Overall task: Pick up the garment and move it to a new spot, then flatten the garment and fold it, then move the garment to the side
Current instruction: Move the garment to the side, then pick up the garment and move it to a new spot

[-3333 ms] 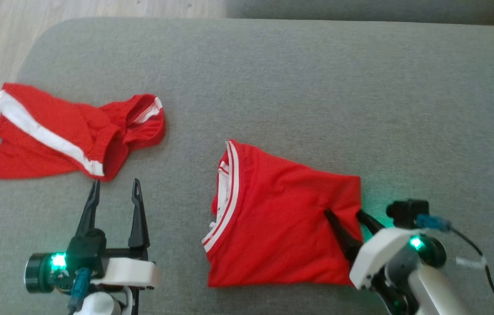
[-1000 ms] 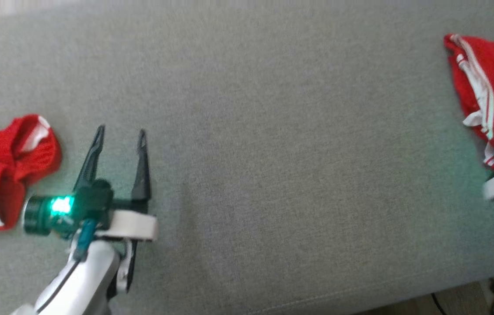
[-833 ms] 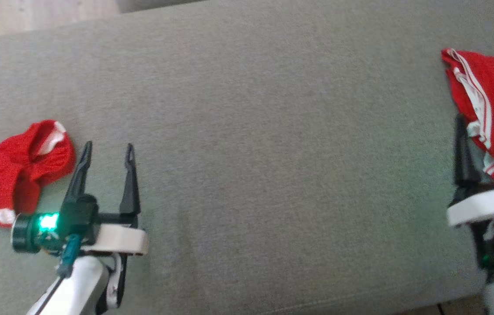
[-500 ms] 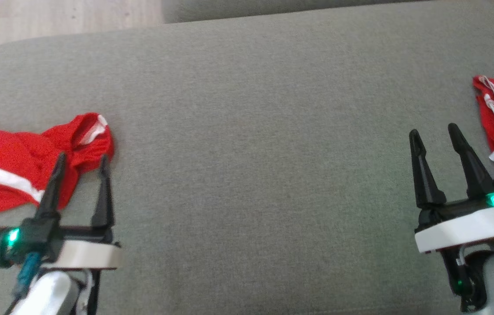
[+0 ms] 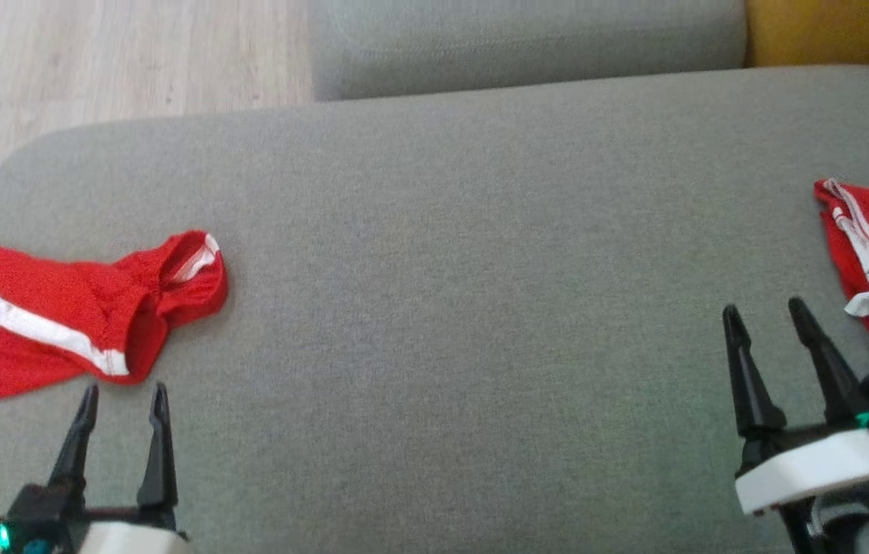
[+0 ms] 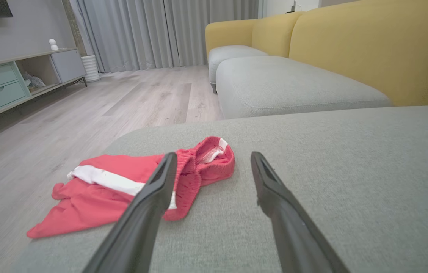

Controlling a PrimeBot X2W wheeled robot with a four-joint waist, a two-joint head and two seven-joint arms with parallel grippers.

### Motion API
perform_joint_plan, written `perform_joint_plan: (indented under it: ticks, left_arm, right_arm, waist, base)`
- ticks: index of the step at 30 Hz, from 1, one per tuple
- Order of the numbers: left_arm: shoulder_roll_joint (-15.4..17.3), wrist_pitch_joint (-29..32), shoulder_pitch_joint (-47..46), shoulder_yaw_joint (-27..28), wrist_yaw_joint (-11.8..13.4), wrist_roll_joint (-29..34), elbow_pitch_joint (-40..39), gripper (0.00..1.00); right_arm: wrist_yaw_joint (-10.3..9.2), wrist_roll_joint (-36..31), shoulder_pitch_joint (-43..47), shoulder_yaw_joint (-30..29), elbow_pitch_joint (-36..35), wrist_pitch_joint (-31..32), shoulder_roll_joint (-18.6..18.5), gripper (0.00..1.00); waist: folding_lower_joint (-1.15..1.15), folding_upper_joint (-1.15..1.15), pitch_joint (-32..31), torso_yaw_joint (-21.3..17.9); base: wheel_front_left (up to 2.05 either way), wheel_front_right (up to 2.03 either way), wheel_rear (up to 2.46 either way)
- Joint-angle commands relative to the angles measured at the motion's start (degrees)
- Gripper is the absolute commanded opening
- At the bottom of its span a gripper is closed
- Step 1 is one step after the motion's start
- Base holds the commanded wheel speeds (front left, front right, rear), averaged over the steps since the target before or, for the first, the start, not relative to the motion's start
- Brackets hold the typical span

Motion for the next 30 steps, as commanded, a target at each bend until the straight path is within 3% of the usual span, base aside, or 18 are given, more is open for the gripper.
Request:
perform_joint_plan:
  ticks: [1,30]
  left_arm:
    - [1.15,-0.54,-1.83,2.83,0.17,-0.20,-1.22,1.00]
    - [0.90,-0.14,-1.99,1.79,0.95,0.04,1.06,1.00]
  right_arm:
    - [-0.04,-0.46,-0.83,1.00,-2.41,0.26,0.00,1.00]
    - [-0.04,-0.89,1.83,1.05,-3.13,1.79,1.25,1.00]
  waist:
    - [0.01,0.00,-1.14,-0.42]
    - [0.01,0.00,-2.93,0.50]
  base:
    - [0.00,0.00,0.00]
    - [0.00,0.00,0.00]
